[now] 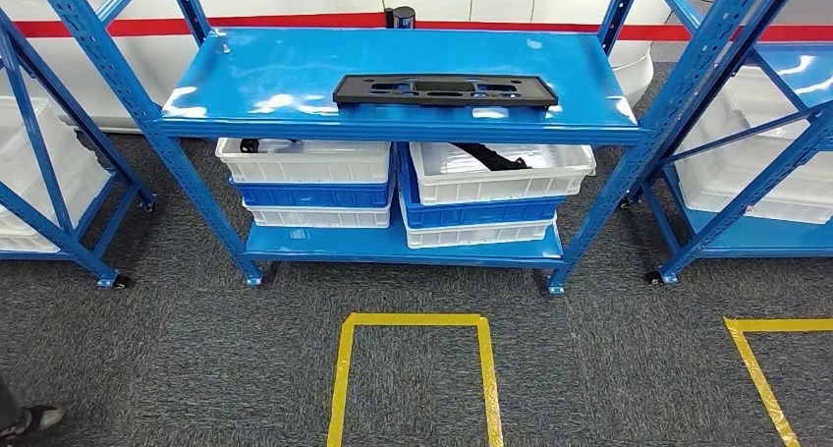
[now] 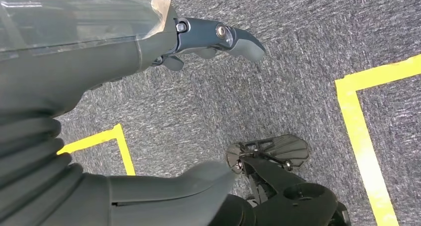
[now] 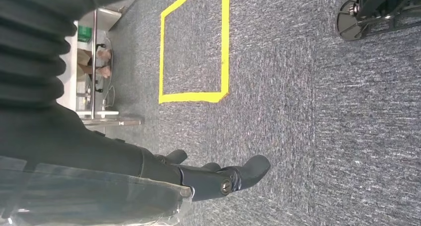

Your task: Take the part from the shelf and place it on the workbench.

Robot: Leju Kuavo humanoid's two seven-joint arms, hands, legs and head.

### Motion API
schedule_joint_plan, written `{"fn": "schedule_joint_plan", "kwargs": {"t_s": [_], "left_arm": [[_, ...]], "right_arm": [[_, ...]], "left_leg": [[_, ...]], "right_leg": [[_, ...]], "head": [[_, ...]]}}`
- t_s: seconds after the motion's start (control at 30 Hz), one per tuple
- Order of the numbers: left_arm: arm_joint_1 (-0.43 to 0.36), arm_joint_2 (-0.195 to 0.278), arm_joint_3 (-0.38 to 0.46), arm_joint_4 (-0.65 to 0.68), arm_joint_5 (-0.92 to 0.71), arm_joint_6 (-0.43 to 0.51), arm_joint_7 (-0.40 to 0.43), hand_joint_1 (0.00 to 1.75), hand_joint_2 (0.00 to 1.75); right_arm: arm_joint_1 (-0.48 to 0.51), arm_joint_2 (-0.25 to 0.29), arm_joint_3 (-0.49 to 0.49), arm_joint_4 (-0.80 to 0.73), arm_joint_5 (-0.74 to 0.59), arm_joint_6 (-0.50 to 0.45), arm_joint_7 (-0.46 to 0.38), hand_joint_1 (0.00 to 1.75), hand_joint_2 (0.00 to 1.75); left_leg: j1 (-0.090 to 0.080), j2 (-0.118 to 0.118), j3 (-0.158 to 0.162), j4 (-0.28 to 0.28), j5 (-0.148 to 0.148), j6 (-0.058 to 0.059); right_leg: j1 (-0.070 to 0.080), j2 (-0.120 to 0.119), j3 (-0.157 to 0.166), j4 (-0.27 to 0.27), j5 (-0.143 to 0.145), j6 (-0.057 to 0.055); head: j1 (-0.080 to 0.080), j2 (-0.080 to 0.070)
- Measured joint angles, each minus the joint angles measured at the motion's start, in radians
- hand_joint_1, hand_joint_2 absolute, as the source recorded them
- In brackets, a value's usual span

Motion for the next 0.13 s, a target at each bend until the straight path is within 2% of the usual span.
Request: {"fn": "schedule_joint_plan", "kwargs": {"t_s": [0.1,0.13], "left_arm": [[0.003,0.005,-0.031,-0.001,0.032,-0.004,0.010,0.00,1.75],[0.004,0.006,-0.037,-0.001,0.039,-0.004,0.012,0.00,1.75]], "right_arm": [[0.008,-0.004,0.042,-0.001,-0.043,0.002,-0.001,0.00,0.00],[0.009,-0.005,0.049,-0.001,-0.052,0.002,-0.001,0.00,0.00]], "left_leg": [[0.000,0.000,0.000,0.000,0.000,0.000],[0.000,0.000,0.000,0.000,0.000,0.000]], "right_leg": [[0.000,0.000,0.000,0.000,0.000,0.000],[0.000,0.000,0.000,0.000,0.000,0.000]], "head": [[0.000,0.000],[0.000,0.000]]}}
